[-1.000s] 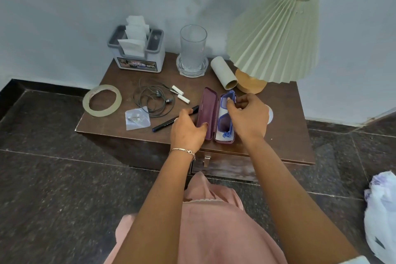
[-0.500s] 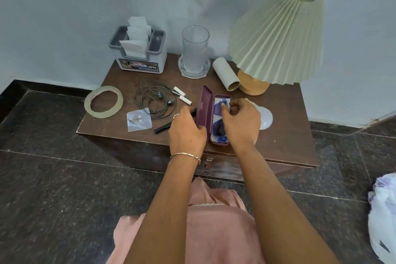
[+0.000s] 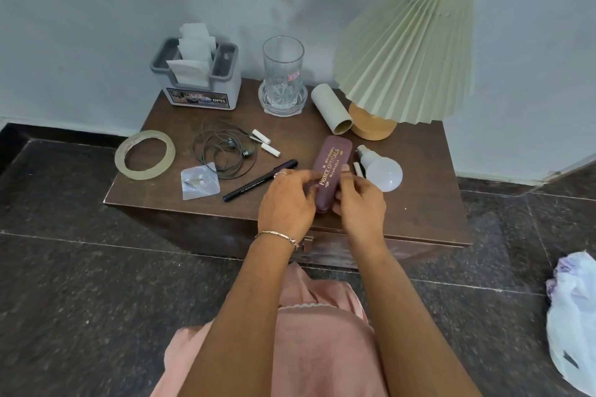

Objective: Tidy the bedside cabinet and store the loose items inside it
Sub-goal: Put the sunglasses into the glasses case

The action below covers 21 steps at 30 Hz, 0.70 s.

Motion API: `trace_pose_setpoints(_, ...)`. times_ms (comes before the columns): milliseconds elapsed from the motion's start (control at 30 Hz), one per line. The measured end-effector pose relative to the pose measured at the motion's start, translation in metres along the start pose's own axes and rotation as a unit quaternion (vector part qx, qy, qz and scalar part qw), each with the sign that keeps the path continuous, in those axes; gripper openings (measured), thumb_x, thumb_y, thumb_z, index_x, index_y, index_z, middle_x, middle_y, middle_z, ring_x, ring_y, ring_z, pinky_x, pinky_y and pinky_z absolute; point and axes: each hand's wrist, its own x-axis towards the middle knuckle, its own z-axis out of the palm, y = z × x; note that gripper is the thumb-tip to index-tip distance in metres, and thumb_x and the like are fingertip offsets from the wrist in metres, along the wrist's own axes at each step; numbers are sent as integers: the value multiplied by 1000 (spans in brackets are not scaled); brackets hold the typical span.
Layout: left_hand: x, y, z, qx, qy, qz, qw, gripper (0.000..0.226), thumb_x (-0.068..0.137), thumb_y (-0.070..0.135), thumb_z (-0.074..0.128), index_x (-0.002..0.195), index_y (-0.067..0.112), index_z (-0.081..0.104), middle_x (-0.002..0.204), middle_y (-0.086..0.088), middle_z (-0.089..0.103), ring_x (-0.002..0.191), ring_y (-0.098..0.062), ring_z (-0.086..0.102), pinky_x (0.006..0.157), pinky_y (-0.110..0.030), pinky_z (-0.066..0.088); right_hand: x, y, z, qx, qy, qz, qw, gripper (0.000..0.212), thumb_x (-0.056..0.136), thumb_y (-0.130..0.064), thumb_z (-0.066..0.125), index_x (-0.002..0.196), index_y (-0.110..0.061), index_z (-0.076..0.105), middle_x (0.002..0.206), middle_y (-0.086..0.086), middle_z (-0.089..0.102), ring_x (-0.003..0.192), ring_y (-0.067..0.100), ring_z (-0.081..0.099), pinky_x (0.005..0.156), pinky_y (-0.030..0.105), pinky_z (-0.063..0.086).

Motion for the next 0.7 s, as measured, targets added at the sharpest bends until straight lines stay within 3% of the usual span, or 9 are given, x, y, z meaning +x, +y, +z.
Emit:
trace_pose_setpoints(67, 1, -3, 3, -21, -8, -3, 1000, 42, 87, 17, 60, 126, 31, 58, 122, 0, 62, 113, -19, 57, 97, -36, 46, -3, -2, -1, -27, -11, -15, 999, 33, 83, -42, 63, 107, -20, 70, 98, -4, 73, 90, 10, 68, 88, 38, 55)
trace_pose_setpoints(167, 4, -7, 8, -65, -19, -25, 997, 53, 83, 17, 66, 133, 23, 51, 127, -2, 63, 115, -20, 60, 100, -41, 47, -2, 0, -3, -59, -12, -37, 997, 34, 83, -26, 70, 114, -15, 68, 105, -1, 72, 90, 6, 67, 88, 31, 54)
trace_pose_setpoints(367, 8, -10, 11, -47, -22, -31, 998, 54, 84, 22, 67, 135, 20, 51, 130, -4, 61, 117, -21, 59, 101, -41, 46, 3, 4, -3, -71, -10, -55, 996, 36, 81, -24, 72, 116, -16, 68, 105, 0, 73, 95, 10, 67, 91, 36, 54)
trace_pose_setpoints(500, 8, -9, 11, -37, -20, -29, 999, 54, 84, 23, 67, 136, 20, 51, 130, -2, 61, 117, -21, 59, 102, -40, 46, 4, 3, -5, -123, -42, -111, 985, 57, 87, -19, 66, 140, -23, 47, 120, -3, 67, 109, 10, 63, 98, 31, 49)
trace_pose_setpoints(700, 7, -7, 8, -65, -17, -45, 997, 53, 84, 22, 69, 134, 20, 52, 127, -1, 63, 115, -18, 60, 102, -39, 46, 12, 2, -7, -221, -75, -136, 963, 58, 91, -26, 60, 144, -23, 39, 128, 2, 62, 114, 19, 60, 98, 41, 48)
